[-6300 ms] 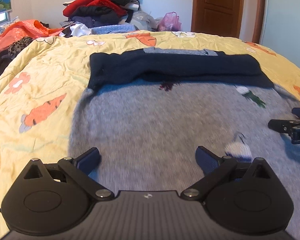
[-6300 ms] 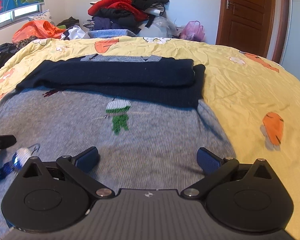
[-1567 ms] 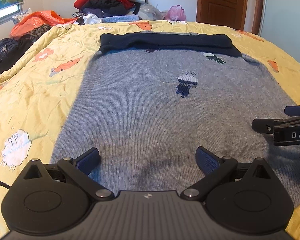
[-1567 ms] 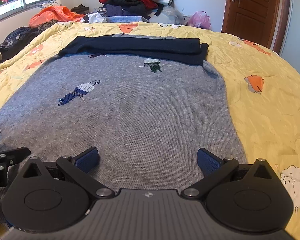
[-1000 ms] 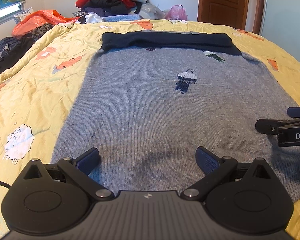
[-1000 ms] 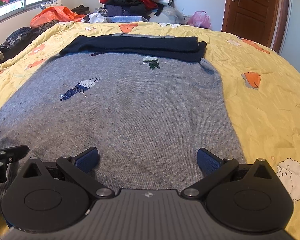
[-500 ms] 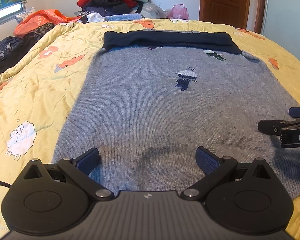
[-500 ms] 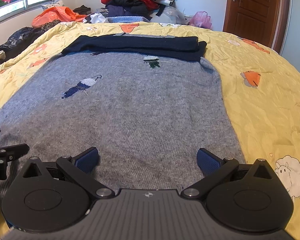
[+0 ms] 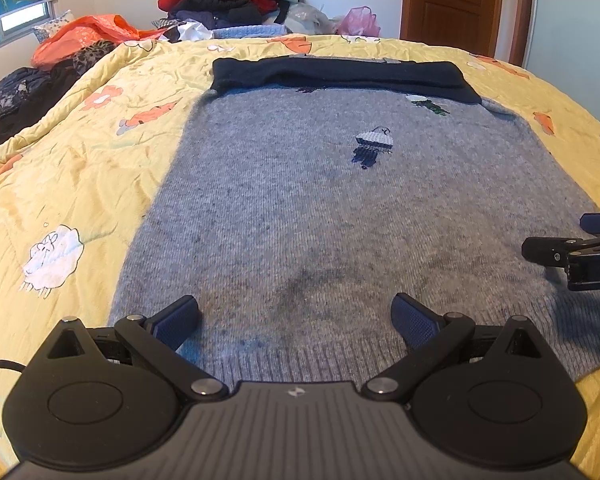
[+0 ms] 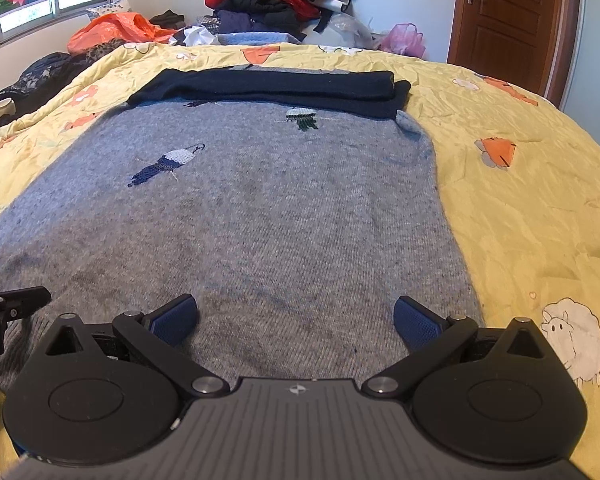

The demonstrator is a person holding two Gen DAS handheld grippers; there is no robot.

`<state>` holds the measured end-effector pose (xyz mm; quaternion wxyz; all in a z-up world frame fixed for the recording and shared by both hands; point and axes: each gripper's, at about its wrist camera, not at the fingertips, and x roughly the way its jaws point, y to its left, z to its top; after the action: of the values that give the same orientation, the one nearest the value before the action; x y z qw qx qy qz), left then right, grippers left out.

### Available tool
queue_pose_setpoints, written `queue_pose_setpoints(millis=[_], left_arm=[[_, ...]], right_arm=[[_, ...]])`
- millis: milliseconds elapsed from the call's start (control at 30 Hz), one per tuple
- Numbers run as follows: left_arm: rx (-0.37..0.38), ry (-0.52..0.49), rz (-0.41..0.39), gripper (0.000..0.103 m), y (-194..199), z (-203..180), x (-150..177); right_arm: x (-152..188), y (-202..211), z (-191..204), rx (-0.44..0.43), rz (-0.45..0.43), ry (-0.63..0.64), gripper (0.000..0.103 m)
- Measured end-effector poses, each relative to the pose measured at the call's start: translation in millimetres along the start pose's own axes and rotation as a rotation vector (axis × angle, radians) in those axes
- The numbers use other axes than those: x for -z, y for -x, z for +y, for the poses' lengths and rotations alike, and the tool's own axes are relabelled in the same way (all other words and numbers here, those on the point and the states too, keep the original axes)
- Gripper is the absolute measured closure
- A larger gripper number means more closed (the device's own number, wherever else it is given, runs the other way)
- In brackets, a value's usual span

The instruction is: Fold small clothes

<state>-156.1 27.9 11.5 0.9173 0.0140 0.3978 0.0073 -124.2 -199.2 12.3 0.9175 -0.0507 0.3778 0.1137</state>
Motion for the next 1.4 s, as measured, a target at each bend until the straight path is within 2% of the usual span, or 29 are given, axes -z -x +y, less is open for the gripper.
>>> queue_pose_setpoints(millis=[733, 833, 933, 1067, 1133, 1233, 1300, 1400], left_arm=[[-0.001, -0.002, 0.001, 0.000, 10.9, 0.7, 8.8], [0.017, 0.016, -0.009, 0.000, 20.2, 16.8, 9.2], [0.031, 0.116, -0.011, 0.000, 26.4, 49.6, 7.3], [0.115, 0.319, 0.033, 0.000, 19.9, 97.5, 7.6], [0.180, 0.396, 0.040, 0.000, 17.0, 112.6, 8.1], [0.315, 0.463, 0.046, 0.000, 12.3, 125.1, 7.0], [0.408, 0.509, 0.059, 0.000, 7.8, 130.5, 6.4], [0.560, 0.560, 0.100, 0.000, -1.5, 137.2, 6.3]], right_arm=[[5.9, 10.1, -3.3, -0.018, -0.001, 0.005, 0.000], [-0.2, 18.8, -28.5, -0.099, 0.001, -0.093, 0.000], [-5.4, 22.7, -75.1, -0.184, 0.032, -0.287, 0.000], [-3.6, 24.5, -130.8, -0.345, 0.070, -0.503, 0.001], [-2.3, 22.2, -145.1, -0.332, 0.115, -0.551, 0.001], [2.7, 20.8, -161.8, -0.404, 0.128, -0.633, 0.000], [5.6, 16.3, -167.1, -0.488, 0.163, -0.678, 0.000], [15.4, 3.1, -168.9, -0.676, 0.272, -0.780, 0.000]])
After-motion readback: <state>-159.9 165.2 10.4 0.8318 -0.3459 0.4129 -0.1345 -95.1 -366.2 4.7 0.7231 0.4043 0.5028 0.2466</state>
